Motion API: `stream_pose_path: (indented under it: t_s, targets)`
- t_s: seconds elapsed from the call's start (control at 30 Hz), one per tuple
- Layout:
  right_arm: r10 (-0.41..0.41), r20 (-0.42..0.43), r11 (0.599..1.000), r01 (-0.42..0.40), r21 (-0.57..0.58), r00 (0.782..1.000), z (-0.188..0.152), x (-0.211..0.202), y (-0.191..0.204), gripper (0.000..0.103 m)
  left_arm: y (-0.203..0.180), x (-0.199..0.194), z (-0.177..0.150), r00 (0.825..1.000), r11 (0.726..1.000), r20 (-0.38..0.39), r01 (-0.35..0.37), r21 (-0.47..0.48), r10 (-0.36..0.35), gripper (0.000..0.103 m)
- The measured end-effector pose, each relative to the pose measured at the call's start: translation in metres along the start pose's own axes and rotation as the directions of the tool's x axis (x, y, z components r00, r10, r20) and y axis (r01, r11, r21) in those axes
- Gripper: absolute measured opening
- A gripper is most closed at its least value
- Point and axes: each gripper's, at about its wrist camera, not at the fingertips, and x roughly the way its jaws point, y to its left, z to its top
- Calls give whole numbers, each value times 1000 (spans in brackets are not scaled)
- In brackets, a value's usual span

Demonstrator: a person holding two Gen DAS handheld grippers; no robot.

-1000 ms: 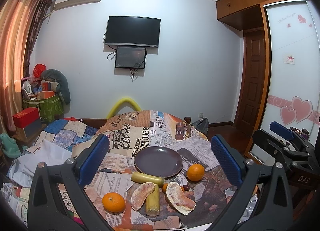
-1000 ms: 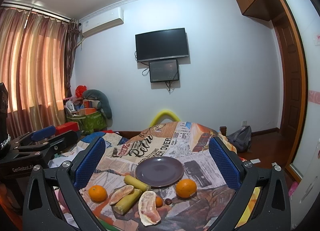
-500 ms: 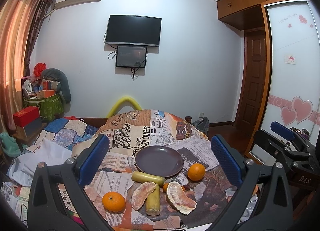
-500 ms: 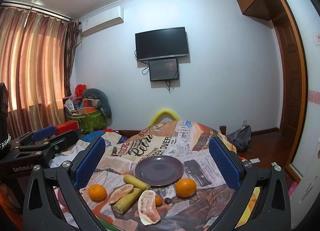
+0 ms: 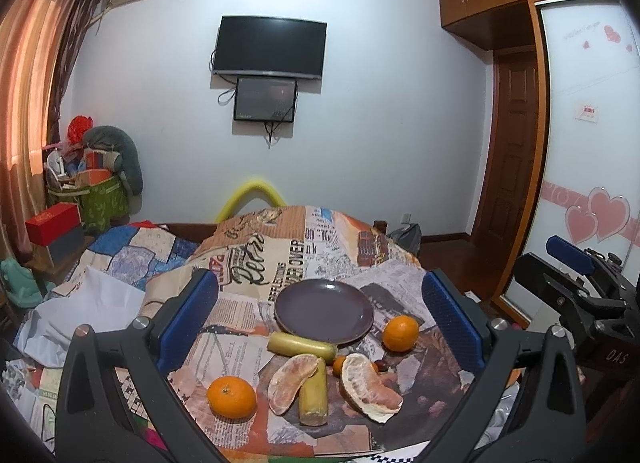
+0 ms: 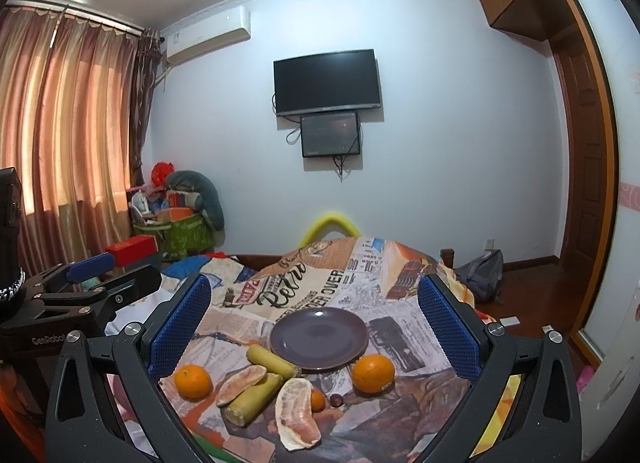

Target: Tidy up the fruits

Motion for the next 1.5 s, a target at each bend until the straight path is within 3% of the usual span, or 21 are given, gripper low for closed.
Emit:
stream_pose_path:
  t_s: [0.27, 0.53, 0.67, 0.83, 1.03, 1.3, 1.43, 1.5]
  targets:
    - [-6, -156, 1000, 4, -14, 988, -24, 38, -2, 103, 18, 35, -21, 992, 999, -120, -49, 7, 49, 103]
    - [2, -294, 1000, -7, -14, 956, -52, 71, -3, 103, 56, 82, -52, 959, 994, -272, -95, -51, 77, 103]
    - [27, -381, 1000, -25, 10, 924, -69, 94, -6, 103, 73, 105, -70, 932, 992, -353, -109, -64, 80, 103]
    - [60, -508, 997, -24, 77, 859, -96, 125, -14, 103, 90, 131, -97, 884, 989, -458, -134, -64, 90, 90]
    - [94, -590, 995, -49, 92, 802, -121, 144, -13, 102, 102, 149, -122, 839, 985, -539, -143, -93, 71, 88]
    - [122, -640, 992, -88, 86, 759, -138, 153, -7, 99, 110, 163, -141, 809, 983, -586, -148, -108, 57, 82]
    - [142, -670, 990, -103, 98, 729, -146, 160, -7, 81, 109, 170, -147, 797, 983, -601, -156, -98, 67, 74]
    - [135, -673, 991, -101, 89, 727, -147, 161, -5, 76, 110, 171, -148, 795, 982, -602, -161, -96, 72, 71]
